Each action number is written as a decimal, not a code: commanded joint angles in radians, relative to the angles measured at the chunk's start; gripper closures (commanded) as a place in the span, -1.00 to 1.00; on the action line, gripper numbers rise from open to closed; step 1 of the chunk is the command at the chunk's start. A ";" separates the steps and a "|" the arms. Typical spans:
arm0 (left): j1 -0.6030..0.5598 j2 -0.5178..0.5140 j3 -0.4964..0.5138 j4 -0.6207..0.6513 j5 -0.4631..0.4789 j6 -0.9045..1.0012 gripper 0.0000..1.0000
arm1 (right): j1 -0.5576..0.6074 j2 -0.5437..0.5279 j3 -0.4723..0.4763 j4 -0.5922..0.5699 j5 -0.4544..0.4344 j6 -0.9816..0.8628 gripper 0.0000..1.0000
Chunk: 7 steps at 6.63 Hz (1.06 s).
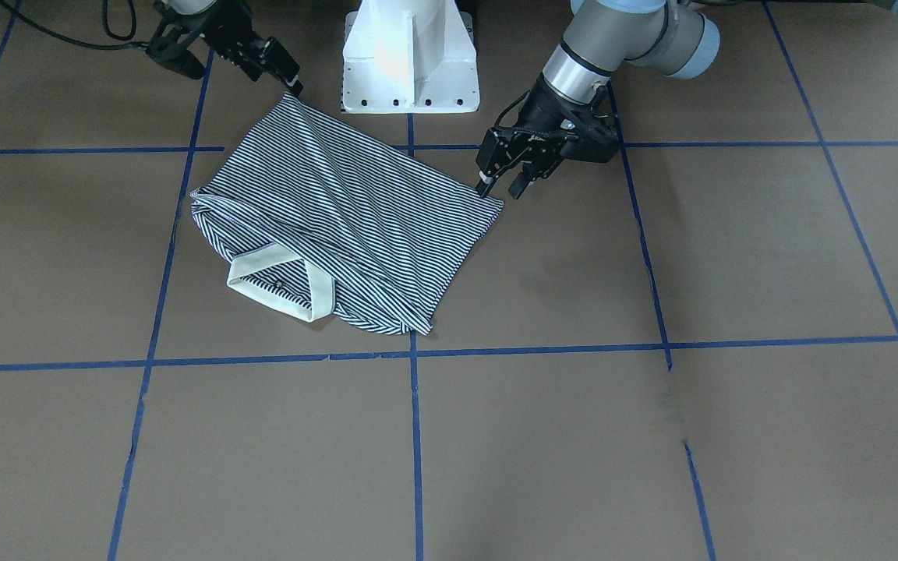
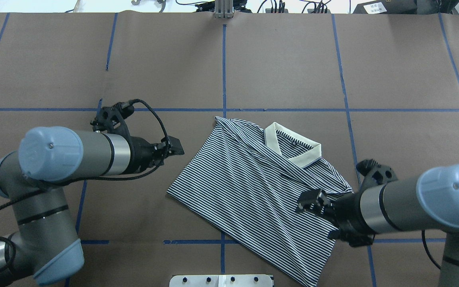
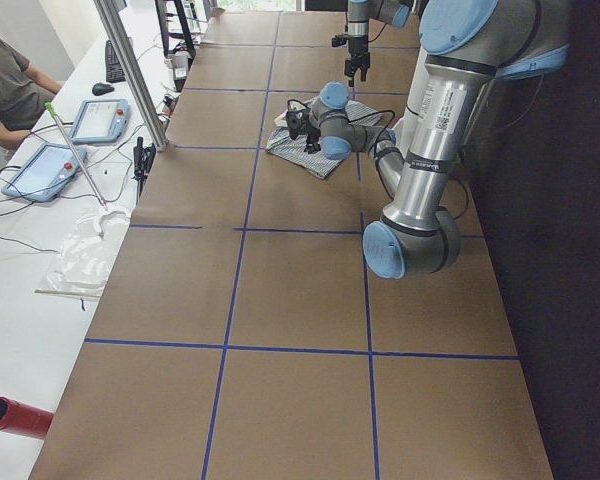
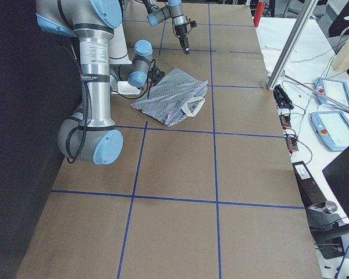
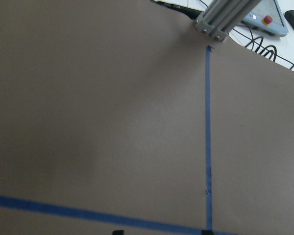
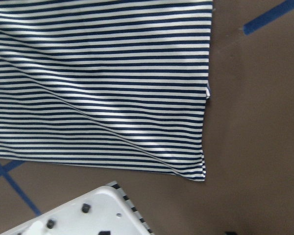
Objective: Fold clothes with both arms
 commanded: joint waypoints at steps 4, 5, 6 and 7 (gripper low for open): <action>0.145 -0.081 0.086 0.221 0.103 -0.067 -0.36 | 0.185 0.117 -0.153 0.008 0.007 -0.076 -1.00; 0.139 -0.102 0.131 0.219 0.131 -0.062 -0.30 | 0.188 0.111 -0.153 0.008 0.007 -0.078 -1.00; 0.130 -0.102 0.134 0.221 0.131 -0.062 -0.26 | 0.186 0.114 -0.153 0.006 0.008 -0.078 -1.00; 0.122 -0.101 0.136 0.221 0.131 -0.062 -0.22 | 0.186 0.114 -0.153 0.006 0.007 -0.078 -1.00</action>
